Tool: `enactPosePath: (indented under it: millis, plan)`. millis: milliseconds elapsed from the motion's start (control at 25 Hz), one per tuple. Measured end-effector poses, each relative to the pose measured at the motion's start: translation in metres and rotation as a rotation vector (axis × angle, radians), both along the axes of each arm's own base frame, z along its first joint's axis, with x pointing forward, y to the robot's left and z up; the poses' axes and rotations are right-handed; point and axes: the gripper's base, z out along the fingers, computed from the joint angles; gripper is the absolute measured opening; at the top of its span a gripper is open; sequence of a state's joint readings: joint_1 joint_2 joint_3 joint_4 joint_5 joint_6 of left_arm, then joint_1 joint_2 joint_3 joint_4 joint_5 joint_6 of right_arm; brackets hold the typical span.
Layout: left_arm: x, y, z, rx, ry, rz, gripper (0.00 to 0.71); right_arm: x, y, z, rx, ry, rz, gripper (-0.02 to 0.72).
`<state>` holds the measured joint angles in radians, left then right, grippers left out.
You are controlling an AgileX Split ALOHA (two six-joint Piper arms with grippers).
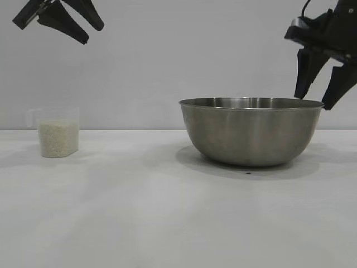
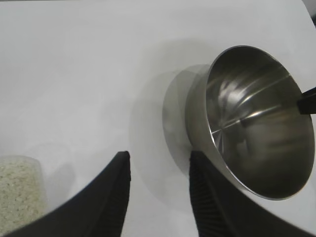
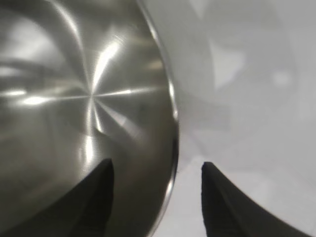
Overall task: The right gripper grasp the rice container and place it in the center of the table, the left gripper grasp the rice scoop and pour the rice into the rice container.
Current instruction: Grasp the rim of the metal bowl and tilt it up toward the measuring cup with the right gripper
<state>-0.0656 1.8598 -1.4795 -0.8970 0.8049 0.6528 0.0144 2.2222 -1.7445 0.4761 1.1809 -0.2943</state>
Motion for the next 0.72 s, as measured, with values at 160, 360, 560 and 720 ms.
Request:
enactPosePath:
  millis: [160,360,560,720]
  plan:
    - [0.000,0.000,0.000,0.000,-0.001,0.002,0.241,0.003,0.001,-0.011,0.009,0.017,-0.023,0.378]
    - [0.000,0.000,0.000,0.001,-0.003,0.003,0.241,0.004,0.002,-0.018,0.021,0.026,-0.039,0.336]
    - [0.001,0.001,0.000,0.003,-0.012,0.015,0.241,0.005,0.002,-0.018,0.031,0.021,-0.048,0.189]
    - [0.002,0.001,0.000,0.003,-0.013,0.016,0.241,0.006,0.003,-0.018,0.034,0.016,-0.052,0.205]
